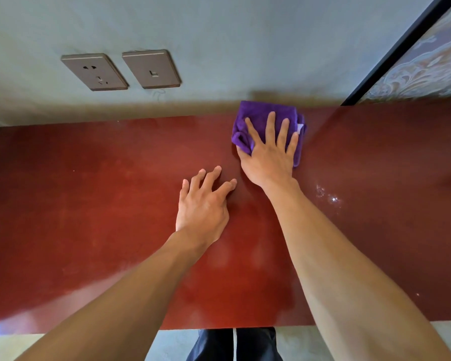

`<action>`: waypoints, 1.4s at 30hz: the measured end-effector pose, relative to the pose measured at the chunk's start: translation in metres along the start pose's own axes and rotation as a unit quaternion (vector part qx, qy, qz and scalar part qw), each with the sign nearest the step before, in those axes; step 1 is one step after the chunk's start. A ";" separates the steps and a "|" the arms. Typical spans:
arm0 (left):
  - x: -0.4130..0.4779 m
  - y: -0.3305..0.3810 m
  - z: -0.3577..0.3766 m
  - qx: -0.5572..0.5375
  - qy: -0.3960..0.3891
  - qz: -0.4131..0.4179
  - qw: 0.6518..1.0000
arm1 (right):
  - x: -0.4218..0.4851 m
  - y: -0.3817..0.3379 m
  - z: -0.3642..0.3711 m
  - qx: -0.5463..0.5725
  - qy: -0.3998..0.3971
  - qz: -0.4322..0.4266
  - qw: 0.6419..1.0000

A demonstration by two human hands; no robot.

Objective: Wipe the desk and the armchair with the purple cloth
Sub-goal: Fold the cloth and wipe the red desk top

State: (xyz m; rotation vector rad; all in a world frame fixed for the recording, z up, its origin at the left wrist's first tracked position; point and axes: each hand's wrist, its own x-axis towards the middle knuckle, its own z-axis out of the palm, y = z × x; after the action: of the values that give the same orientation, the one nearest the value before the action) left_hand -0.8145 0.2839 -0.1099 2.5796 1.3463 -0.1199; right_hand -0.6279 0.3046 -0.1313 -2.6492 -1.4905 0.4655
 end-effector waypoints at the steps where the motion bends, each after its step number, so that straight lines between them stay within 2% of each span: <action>1: 0.000 -0.001 0.000 0.003 0.002 0.000 1.000 | -0.003 0.001 0.000 0.005 -0.001 -0.002 1.000; 9: -0.007 0.020 0.002 -0.026 0.023 -0.037 0.999 | -0.101 0.035 0.008 0.004 0.014 -0.019 1.000; 13: -0.023 0.044 0.009 -0.020 0.036 0.003 0.999 | -0.164 0.067 0.011 0.000 -0.005 0.040 0.999; 19: -0.016 0.098 0.014 -0.018 0.003 0.060 0.998 | -0.275 0.095 0.022 -0.001 -0.021 0.120 0.993; 24: 0.004 0.125 0.019 0.006 -0.015 0.090 0.996 | -0.329 0.091 0.038 -0.040 -0.014 0.135 0.990; 29: 0.017 0.117 0.015 0.018 -0.002 0.103 0.995 | -0.324 0.083 0.041 -0.037 0.002 0.150 0.988; 33: 0.022 0.108 0.010 0.027 0.008 0.134 0.991 | -0.292 0.086 0.037 -0.005 0.011 0.098 0.995; 39: 0.022 0.094 0.000 -0.016 0.000 0.148 0.989 | -0.162 0.097 0.011 0.016 0.050 0.060 0.997; 42: 0.023 0.087 -0.005 -0.076 0.010 0.110 0.991 | -0.089 0.097 -0.001 0.018 0.057 0.056 0.997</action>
State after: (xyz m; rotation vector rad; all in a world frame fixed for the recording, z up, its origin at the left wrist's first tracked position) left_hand -0.7300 0.2559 -0.0945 2.5831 1.0246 0.0439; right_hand -0.5912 0.1782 -0.1295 -2.6913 -1.2972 0.3385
